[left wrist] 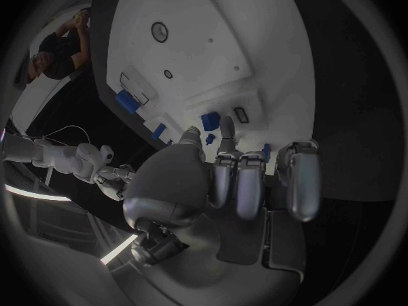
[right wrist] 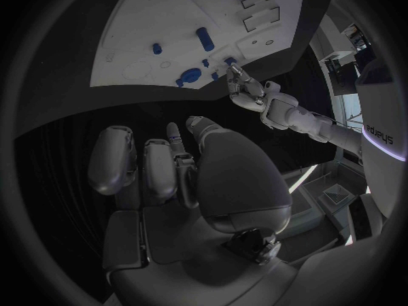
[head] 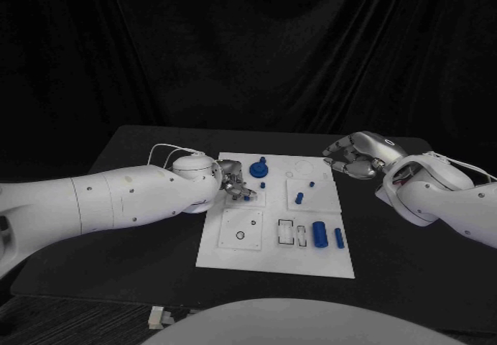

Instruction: Assemble the parts on the task board

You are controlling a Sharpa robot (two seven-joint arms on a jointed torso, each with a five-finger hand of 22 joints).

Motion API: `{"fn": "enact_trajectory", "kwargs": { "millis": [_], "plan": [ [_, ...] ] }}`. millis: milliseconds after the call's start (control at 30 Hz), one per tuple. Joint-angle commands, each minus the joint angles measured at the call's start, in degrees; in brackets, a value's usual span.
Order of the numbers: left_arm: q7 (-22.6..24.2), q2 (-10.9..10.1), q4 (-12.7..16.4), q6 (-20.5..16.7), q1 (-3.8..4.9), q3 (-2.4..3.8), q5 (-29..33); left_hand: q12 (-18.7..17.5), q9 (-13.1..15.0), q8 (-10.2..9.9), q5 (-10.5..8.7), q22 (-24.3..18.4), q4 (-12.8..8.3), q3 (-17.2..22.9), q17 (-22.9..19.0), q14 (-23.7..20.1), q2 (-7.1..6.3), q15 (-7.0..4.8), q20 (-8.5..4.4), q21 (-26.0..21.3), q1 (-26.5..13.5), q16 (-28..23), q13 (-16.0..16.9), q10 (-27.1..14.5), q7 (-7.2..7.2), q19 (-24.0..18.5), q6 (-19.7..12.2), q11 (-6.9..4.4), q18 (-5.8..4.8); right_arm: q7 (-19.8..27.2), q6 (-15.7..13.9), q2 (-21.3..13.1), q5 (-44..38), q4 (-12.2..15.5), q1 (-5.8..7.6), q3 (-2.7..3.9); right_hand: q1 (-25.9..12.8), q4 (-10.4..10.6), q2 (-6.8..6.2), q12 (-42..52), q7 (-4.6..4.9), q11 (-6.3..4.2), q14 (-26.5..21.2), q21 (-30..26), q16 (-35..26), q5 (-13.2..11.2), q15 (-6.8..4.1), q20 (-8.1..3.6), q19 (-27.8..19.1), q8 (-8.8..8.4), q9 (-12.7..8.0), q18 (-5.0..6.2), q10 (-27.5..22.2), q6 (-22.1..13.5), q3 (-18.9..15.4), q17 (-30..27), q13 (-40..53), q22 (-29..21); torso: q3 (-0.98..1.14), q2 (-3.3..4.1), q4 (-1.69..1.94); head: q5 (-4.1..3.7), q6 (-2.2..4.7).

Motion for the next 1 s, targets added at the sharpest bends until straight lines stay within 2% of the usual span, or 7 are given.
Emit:
{"fn": "enact_trajectory", "kwargs": {
  "millis": [33, 267, 567, 900, 967, 1000],
  "plan": [
    [0.3, 0.26, -0.13, 1.03, -0.17, 0.04, 0.18, 0.16, -0.19, 0.04, 0.12, 11.64, -0.39, 0.73, 15.07, 6.06, 0.08, -0.5, -0.31, -0.36, 1.32, 0.15, 15.1, 6.08, -0.12, -0.02, 0.13, -0.46, 0.88, -0.26, -0.02, 0.0, -0.02, -0.06, -0.14, 0.04, 0.2, 0.03, -0.19, 0.13, -0.06, 0.29, 1.9, 0.13, -0.09, 0.32, 0.36, 0.28, 0.1, 0.19, -0.06, 0.9, 4.81, 0.41, 0.29, -0.05, 12.67, 7.69, -0.01, 0.05, 0.02, -0.04, 0.01],
    [0.45, 0.74, -0.53, 1.34, -0.26, 0.04, 0.18, 0.16, -0.26, 0.01, 0.24, 11.63, -0.46, 0.99, 15.07, 6.06, 0.17, -0.51, -0.32, -0.42, 1.62, 0.15, 15.1, 6.08, -0.13, -0.06, 0.08, -0.48, 0.89, -0.49, 0.26, 0.0, 0.01, -0.15, -0.14, 0.04, 0.2, 0.02, -0.2, 0.12, -0.06, 0.29, 1.91, 0.05, -0.07, 0.35, 0.36, 0.28, 0.08, 0.18, -0.07, 0.92, 4.8, 0.4, 0.3, -0.01, 12.65, 7.67, 0.0, 0.02, -0.04, -0.22, 0.01],
    [0.66, 1.35, -0.93, 1.7, -0.34, 0.04, 0.18, 0.16, -0.59, -0.18, 1.74, 11.6, -0.59, 1.86, 15.07, 6.06, 0.2, -0.52, -0.35, -0.54, 2.5, 0.15, 15.1, 6.08, -0.1, -0.13, -0.16, -0.48, 0.91, -0.78, 0.57, 0.02, 0.01, -0.29, -0.14, 0.04, 0.24, -0.02, -0.2, 0.08, -0.06, 0.31, 1.88, -0.06, -0.15, 0.43, 0.38, 0.28, 0.05, 0.17, -0.08, 0.93, 4.76, 0.39, 0.35, -0.14, 12.57, 7.64, -0.01, 0.01, -0.02, -0.29, 0.01],
    [0.68, 1.41, -1.01, 1.81, -0.42, 0.05, 0.18, 0.16, -1.66, -0.97, 6.33, 11.56, -0.26, 3.79, 15.07, 6.06, -0.52, -0.41, -0.3, -0.73, 3.61, 0.15, 15.1, 6.08, 0.12, -0.22, -1.13, -0.31, 0.93, -1.01, 0.78, 0.15, 0.02, -0.39, -0.15, 0.04, 0.34, -0.11, -0.16, 0.04, -0.04, 0.36, 1.85, -0.15, -0.22, 0.57, 0.4, 0.3, 0.04, 0.16, -0.11, 0.95, 4.71, 0.41, 0.49, -0.25, 12.48, 7.62, 0.01, 0.03, 0.02, -0.3, 0.01],
    [0.68, 1.4, -0.99, 1.86, -0.43, 0.05, 0.18, 0.16, -1.68, -0.98, 6.42, 11.56, -0.26, 3.84, 15.07, 6.06, -0.54, -0.41, -0.3, -0.73, 3.64, 0.15, 15.1, 6.08, 0.12, -0.22, -1.14, -0.31, 0.93, -1.04, 0.82, 0.21, 0.02, -0.42, -0.16, 0.04, 0.34, -0.11, -0.16, 0.04, -0.04, 0.36, 1.85, -0.15, -0.22, 0.57, 0.4, 0.3, 0.04, 0.16, -0.11, 0.95, 4.71, 0.41, 0.49, -0.25, 12.48, 7.62, 0.01, 0.03, 0.02, -0.27, 0.01],
    [0.68, 1.39, -0.99, 1.88, -0.45, 0.05, 0.18, 0.16, -1.89, -1.11, 7.66, 11.58, -0.34, 4.37, 15.07, 6.06, -0.72, -0.4, -0.28, -0.69, 4.05, 0.15, 15.1, 6.08, 0.12, -0.19, -1.27, -0.3, 0.92, -1.05, 0.84, 0.23, 0.02, -0.42, -0.16, 0.04, 0.39, -0.17, -0.14, 0.05, -0.03, 0.38, 1.84, -0.22, -0.25, 0.62, 0.42, 0.31, 0.02, 0.15, -0.12, 0.96, 4.72, 0.42, 0.57, -0.3, 12.5, 7.61, 0.0, 0.03, 0.01, -0.26, 0.01]
  ]
}}
